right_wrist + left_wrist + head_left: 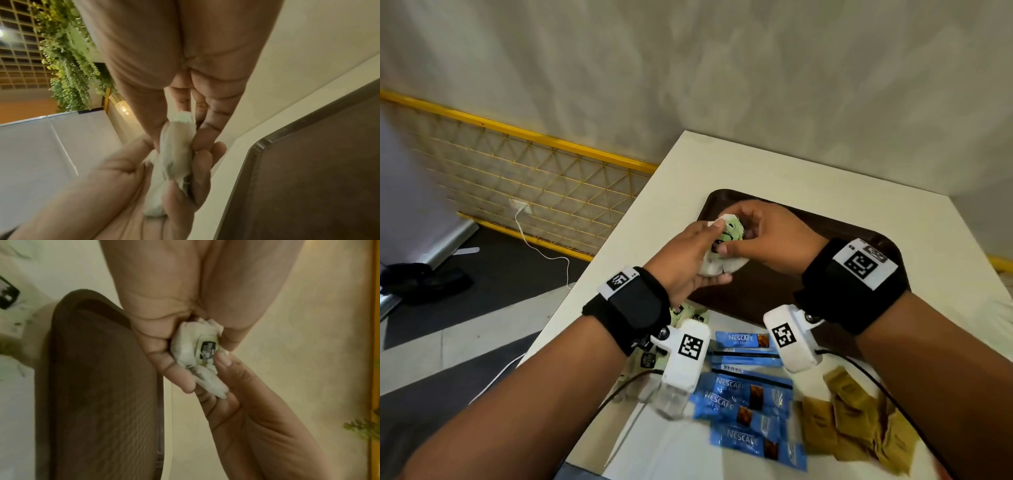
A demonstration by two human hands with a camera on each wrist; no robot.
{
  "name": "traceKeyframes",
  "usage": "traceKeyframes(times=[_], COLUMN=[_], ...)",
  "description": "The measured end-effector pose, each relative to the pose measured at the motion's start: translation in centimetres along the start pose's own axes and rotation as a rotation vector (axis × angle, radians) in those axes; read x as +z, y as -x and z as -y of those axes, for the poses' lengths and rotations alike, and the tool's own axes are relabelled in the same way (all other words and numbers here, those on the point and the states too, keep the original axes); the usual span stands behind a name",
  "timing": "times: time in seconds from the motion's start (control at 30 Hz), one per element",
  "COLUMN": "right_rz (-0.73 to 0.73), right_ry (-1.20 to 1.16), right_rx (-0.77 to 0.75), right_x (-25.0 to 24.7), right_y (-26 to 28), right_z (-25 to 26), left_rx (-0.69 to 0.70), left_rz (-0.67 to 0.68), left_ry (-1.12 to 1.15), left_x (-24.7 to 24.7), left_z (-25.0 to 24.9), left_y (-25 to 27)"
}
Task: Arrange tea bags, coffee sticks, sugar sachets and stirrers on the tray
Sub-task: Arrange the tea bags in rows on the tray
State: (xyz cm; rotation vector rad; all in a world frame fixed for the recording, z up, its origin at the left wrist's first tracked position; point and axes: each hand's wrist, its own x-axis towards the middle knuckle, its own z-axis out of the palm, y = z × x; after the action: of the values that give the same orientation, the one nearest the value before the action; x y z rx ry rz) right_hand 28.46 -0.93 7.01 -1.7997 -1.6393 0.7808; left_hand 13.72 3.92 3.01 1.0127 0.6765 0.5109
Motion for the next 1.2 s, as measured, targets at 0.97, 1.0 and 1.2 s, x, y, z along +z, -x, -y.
traceKeyframes(times=[0.97,1.0,1.2], right_rz=[-0.162,-0.155,-0.106], right_ry=[-0.475,-0.504,-0.570], right_rx=[0.106,0.120,0.171], right_x=[-0.1,-0.3,-0.9], right_y=[-0.3,-0.4,-2.0], right_z=[-4.6,-4.8,-5.8], left_rx=[0.026,0.029,0.039], left_rz=[0.059,0.050,-0.032], left_ry=[0.158,0.172,0.127], left_x=[0.3,0.2,0.0], left_z=[1.3,1.3,1.1], left_y=[-4.6,-4.8,-6.4])
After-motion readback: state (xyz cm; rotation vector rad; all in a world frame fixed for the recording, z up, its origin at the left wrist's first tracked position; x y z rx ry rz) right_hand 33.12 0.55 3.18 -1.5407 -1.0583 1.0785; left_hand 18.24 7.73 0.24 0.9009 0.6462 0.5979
